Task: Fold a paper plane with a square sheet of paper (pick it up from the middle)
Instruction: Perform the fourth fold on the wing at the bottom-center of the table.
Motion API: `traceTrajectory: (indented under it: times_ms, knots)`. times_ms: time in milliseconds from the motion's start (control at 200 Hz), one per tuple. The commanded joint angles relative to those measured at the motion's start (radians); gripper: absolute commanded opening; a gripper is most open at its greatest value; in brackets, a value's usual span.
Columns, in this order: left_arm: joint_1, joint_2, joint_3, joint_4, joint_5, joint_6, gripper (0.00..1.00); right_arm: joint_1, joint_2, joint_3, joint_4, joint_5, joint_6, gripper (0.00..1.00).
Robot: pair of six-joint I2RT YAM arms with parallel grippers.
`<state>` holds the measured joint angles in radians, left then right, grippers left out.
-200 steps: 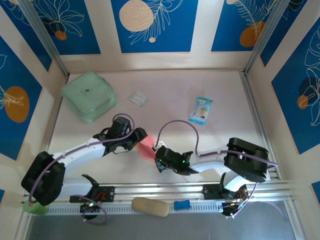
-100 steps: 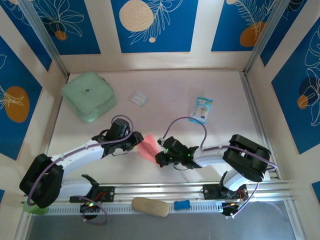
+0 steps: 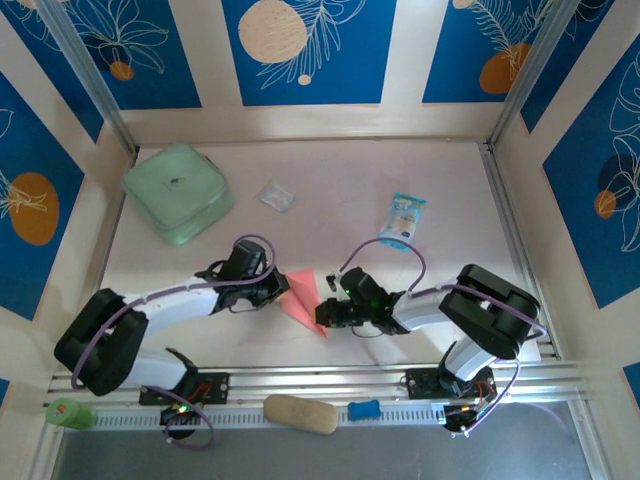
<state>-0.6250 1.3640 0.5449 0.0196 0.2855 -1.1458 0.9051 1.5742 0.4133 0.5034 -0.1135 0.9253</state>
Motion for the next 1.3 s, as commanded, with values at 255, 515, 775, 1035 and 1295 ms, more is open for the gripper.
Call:
traceTrajectory:
  times_ms: [255,515,775,1035,1295]
  knots:
    - [-0.033,0.112,-0.024,0.077,0.04,-0.001,0.04,0.004,0.017,-0.04,0.044,-0.004,0.072,0.05]
    - [-0.035,0.088,-0.038,-0.054,-0.045,0.004,0.0,0.009,-0.006,-0.059,0.03,0.022,0.075,0.05]
    - [-0.034,0.087,-0.04,-0.064,-0.051,0.003,0.0,0.01,-0.009,-0.062,0.033,0.018,0.082,0.05]
    - [-0.035,0.083,-0.037,-0.063,-0.054,0.002,0.0,0.006,0.007,-0.065,0.034,0.002,0.116,0.05]
    - [-0.034,0.078,-0.034,-0.07,-0.057,0.003,0.0,0.006,0.019,-0.075,0.042,-0.001,0.142,0.05]
